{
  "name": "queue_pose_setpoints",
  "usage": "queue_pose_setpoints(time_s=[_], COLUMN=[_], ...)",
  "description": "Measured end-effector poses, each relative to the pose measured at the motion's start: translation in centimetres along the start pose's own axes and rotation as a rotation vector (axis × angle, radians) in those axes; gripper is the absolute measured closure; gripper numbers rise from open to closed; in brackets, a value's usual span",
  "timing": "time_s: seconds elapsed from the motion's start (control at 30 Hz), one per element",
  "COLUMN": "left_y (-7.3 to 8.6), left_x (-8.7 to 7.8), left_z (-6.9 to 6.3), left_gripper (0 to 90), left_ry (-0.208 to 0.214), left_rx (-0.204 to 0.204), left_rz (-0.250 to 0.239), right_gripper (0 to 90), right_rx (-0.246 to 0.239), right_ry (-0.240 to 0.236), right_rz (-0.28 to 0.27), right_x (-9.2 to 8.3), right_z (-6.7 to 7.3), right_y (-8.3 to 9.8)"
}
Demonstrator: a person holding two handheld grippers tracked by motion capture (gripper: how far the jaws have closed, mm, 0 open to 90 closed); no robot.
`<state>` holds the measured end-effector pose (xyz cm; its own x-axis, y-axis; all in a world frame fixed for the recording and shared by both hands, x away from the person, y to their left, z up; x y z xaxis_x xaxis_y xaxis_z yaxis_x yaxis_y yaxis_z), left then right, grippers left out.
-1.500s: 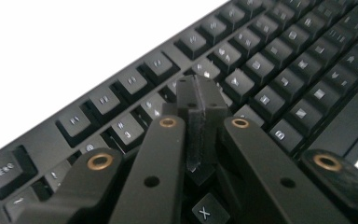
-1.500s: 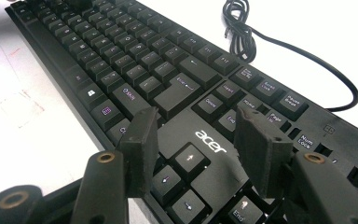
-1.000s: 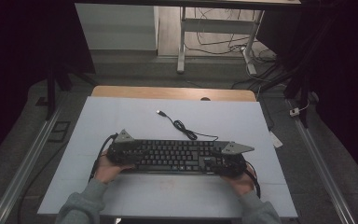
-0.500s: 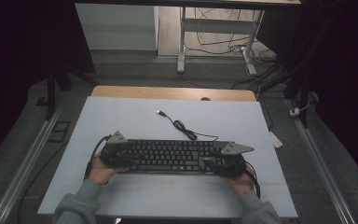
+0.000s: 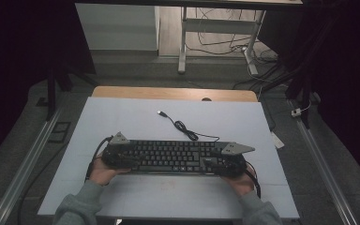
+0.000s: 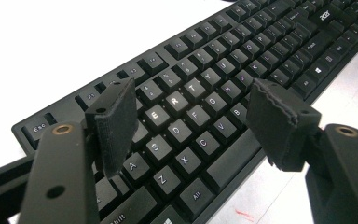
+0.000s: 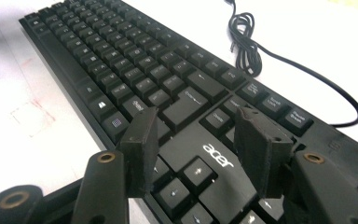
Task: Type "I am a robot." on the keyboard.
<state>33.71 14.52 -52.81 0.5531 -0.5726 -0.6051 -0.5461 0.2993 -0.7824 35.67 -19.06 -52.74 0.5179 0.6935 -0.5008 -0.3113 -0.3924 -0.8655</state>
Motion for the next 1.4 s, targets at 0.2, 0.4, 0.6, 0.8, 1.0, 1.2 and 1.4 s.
queue_pose_setpoints(time_s=[0.2,0.4,0.6,0.8,1.0,1.2,1.4], left_y=[0.0,0.0,0.0,0.1,-0.1,0.0,0.0], left_x=[0.1,0.2,0.2,0.3,0.5,0.6,0.7], left_z=[-0.1,-0.1,-0.2,-0.2,-0.4,-0.5,-0.5], left_gripper=[32.8,32.7,32.6,32.6,32.6,32.5,32.4], left_ry=[0.002,0.001,0.001,0.003,0.007,0.008,0.009], left_rx=[0.002,0.006,0.009,0.01,0.014,0.018,0.024], left_rz=[0.005,0.009,0.011,0.013,0.01,0.015,0.021], right_gripper=[49.9,51.1,58.4,73.6,88.6,89.6,89.5], right_rx=[-0.003,-0.003,-0.005,-0.017,-0.031,-0.037,-0.052], right_ry=[-0.008,-0.009,-0.029,-0.069,-0.085,-0.093,-0.111], right_rz=[-0.011,-0.021,-0.023,-0.019,-0.008,0.005,0.04], right_x=[0.2,0.6,1.1,1.9,2.8,4.5,6.3], right_z=[0.4,0.8,1.3,1.9,2.5,3.1,4.0], right_y=[-0.8,-1.5,-2.3,-2.9,-3.4,-4.1,-4.2])
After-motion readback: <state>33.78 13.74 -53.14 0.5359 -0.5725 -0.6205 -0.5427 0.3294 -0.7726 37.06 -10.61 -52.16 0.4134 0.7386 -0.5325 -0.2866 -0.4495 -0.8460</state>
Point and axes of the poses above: each handheld gripper's, and its own axes: x roughly forward along the jaws, y roughly out of its underside, z roughly to its left, the point moved 5 cm from there along x, roughly forward along the jaws, and after that the axes turned 4 degrees about -z, right-handed, at the moved point
